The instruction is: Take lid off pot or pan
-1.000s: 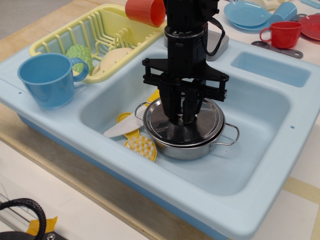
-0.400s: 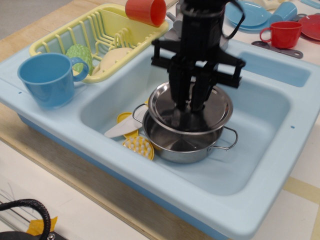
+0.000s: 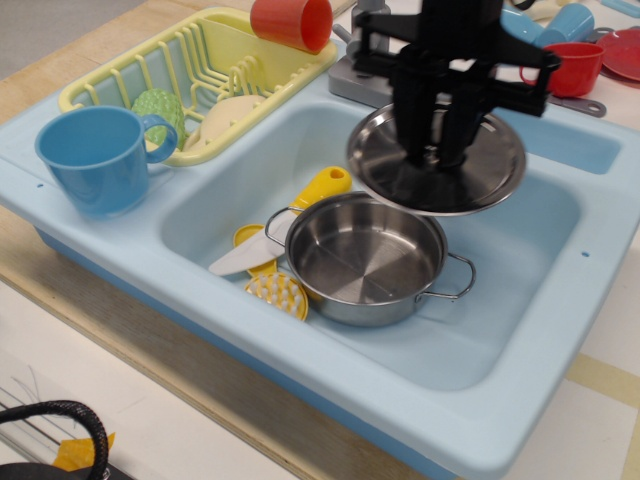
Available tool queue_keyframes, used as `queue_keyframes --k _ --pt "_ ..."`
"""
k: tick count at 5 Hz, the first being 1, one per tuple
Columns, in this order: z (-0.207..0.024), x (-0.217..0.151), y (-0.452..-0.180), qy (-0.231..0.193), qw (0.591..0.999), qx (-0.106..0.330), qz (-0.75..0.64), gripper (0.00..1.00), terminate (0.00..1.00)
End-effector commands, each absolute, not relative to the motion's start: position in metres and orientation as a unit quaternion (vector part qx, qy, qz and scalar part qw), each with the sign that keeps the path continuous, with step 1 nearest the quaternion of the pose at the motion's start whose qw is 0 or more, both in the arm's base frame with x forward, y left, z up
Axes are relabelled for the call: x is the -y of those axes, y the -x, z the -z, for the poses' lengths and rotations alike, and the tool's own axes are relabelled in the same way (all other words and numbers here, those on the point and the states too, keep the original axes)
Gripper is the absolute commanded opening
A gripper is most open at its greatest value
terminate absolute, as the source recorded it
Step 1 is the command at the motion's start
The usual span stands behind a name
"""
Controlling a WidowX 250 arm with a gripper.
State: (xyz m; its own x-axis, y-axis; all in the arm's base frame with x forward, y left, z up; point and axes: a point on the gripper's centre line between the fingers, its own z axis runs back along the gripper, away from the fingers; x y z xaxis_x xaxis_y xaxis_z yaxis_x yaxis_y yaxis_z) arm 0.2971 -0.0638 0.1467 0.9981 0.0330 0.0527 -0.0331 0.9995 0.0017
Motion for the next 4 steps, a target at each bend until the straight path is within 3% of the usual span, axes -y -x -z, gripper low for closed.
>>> queue_keyframes --k 1,3,4 --pt "-0.161 0.078 -0.330 0.013 0.998 0.065 0.022 0.00 0.00" --pt "-0.151 0.085 -0.351 0.034 0.995 0.083 0.054 0.00 0.00" --pt "-0.146 0.087 -0.361 0.042 0.994 0.072 0.068 0.00 0.00"
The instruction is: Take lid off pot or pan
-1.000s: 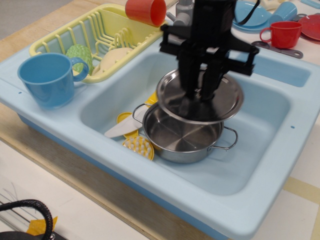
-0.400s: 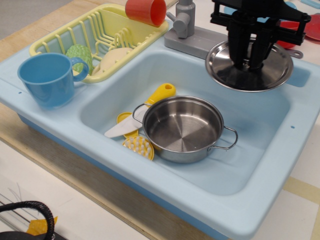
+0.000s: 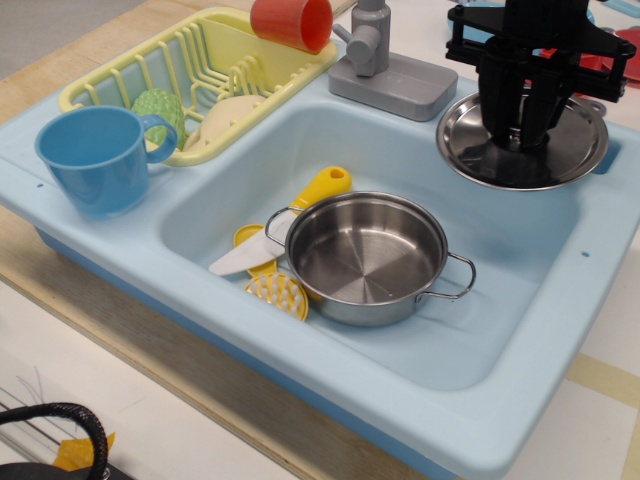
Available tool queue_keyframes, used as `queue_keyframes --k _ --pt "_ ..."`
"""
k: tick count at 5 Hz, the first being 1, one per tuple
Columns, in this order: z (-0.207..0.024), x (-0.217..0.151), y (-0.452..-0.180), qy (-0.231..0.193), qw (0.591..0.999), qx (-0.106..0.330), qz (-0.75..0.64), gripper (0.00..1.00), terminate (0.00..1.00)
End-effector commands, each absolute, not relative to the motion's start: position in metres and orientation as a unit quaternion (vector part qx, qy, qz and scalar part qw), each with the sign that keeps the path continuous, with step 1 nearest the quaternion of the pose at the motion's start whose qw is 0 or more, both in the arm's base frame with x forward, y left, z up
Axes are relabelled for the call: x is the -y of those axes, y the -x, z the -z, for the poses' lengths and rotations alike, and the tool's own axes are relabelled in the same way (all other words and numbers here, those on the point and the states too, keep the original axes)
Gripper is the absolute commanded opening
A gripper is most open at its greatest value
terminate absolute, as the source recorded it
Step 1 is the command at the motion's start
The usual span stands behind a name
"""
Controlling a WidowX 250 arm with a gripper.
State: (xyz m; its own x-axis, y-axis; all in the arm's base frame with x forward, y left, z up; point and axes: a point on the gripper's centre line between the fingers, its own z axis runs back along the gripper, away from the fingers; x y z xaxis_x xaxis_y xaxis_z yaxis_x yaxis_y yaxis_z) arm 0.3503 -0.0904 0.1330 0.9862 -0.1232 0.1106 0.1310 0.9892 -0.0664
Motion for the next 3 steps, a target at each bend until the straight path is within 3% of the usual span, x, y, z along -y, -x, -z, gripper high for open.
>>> queue_keyframes --k 1,2,3 --pt "-0.1459 0.0890 -0.3650 0.054 0.992 0.065 0.091 1.00 0.00" --pt "-0.1459 0.0890 -0.3650 0.054 0.992 0.065 0.091 1.00 0.00" --pt "-0.1459 0.0890 -0.3650 0.054 0.992 0.065 0.091 1.00 1.00"
